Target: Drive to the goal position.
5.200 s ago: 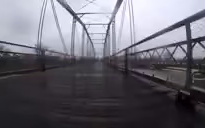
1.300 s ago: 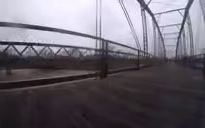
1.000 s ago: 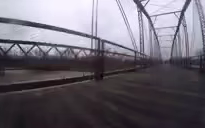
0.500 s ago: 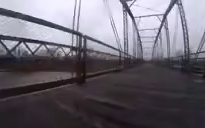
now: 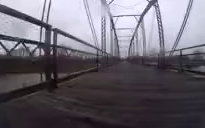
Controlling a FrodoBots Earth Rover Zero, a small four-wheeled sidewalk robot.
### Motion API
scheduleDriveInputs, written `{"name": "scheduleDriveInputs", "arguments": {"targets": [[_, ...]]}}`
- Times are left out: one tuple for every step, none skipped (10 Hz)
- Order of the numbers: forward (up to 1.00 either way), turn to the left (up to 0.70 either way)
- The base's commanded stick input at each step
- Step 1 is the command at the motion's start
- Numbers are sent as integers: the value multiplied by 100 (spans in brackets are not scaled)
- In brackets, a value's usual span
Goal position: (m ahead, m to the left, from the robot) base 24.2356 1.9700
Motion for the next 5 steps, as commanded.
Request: {"name": "scheduleDriveInputs", "arguments": {"targets": [[100,0],[100,0],[100,0],[100,0],[100,0]]}}
